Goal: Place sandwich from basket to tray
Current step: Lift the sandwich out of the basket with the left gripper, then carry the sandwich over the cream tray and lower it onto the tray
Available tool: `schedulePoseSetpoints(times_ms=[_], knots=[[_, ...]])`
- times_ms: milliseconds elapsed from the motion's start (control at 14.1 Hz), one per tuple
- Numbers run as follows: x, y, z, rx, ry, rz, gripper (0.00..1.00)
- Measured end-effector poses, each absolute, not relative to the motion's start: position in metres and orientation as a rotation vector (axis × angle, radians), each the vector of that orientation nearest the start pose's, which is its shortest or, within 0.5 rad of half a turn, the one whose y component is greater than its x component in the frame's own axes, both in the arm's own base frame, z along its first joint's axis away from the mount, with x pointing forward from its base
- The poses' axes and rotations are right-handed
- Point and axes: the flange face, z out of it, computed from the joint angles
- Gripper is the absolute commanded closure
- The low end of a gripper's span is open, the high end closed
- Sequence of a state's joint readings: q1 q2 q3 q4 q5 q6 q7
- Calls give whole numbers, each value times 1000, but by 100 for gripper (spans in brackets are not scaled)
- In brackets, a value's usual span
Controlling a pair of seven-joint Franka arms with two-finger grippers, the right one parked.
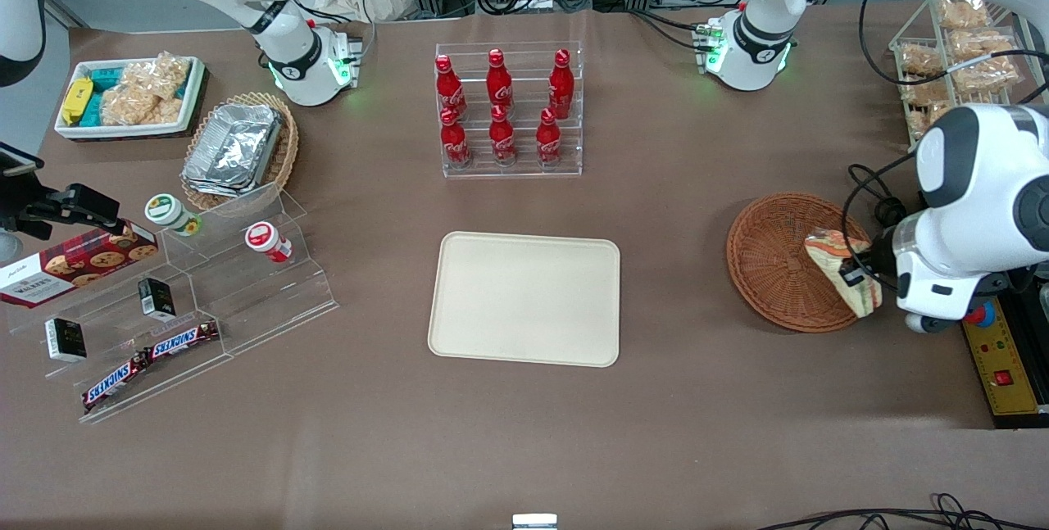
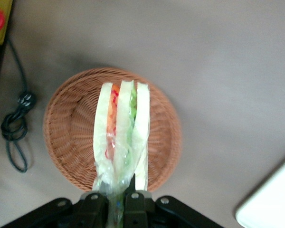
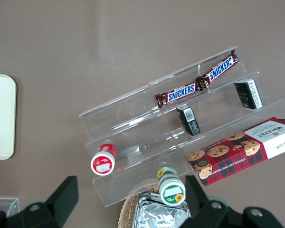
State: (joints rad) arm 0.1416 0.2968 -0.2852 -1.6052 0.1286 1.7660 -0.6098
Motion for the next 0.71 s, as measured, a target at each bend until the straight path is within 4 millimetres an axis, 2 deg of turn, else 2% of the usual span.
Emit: schedulePoseSetpoints(times_ms=[141,283,354,495,707], knots=[[632,-127,472,-3033,-505,89,95],[631,-191,463,-3067,-358,92,96],[630,-222,450,-3079,-291,111,100],[631,-282,413,-3102,-196,142,100],[629,-354,356,-3146,-113,141,100]])
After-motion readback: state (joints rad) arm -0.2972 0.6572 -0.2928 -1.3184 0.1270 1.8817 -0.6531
